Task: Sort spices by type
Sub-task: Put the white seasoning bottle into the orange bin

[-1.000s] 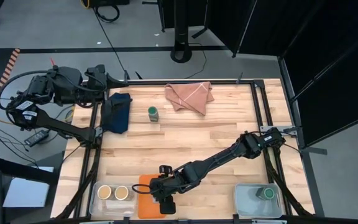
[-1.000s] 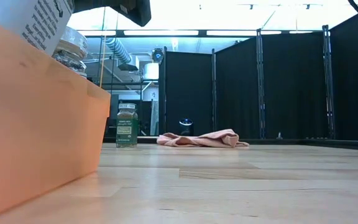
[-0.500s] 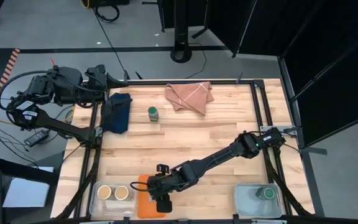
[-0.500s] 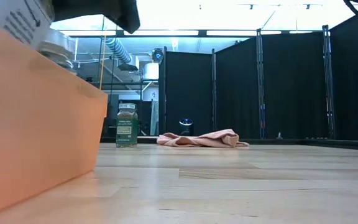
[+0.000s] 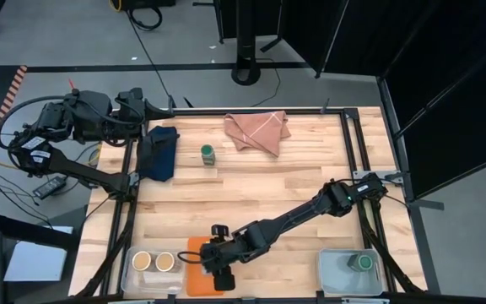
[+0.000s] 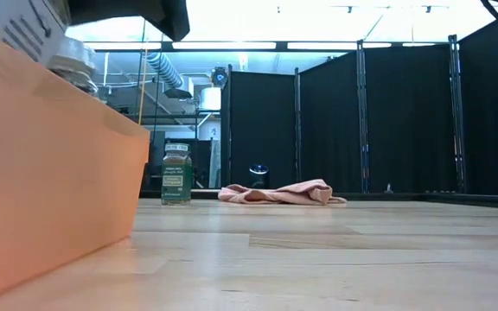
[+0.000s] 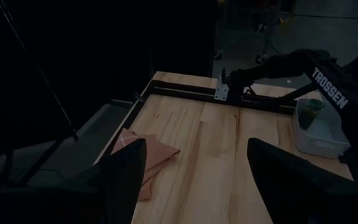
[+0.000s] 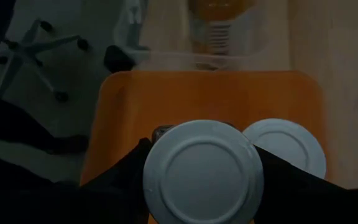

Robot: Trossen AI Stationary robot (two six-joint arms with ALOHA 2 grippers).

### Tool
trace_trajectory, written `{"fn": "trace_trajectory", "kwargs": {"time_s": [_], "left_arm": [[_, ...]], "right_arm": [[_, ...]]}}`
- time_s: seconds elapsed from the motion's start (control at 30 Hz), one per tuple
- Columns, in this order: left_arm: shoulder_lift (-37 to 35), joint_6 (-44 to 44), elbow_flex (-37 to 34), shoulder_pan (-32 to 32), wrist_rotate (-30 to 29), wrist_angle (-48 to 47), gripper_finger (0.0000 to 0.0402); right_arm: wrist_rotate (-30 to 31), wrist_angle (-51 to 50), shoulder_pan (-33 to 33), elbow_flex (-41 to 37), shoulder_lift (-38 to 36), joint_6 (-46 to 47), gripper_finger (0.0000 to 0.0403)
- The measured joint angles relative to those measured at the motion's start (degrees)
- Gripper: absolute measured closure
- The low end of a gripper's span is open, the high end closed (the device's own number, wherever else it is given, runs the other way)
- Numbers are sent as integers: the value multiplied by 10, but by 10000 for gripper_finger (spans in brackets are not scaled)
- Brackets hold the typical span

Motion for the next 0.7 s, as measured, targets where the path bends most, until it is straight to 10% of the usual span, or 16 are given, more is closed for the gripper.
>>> {"fn": "trace_trajectory", "kwargs": {"time_s": [0.7], "left_arm": [[0,-12,0,0,0,1,117]], "right_arm": [[17,-12,9,6,0,-2,201]]}}
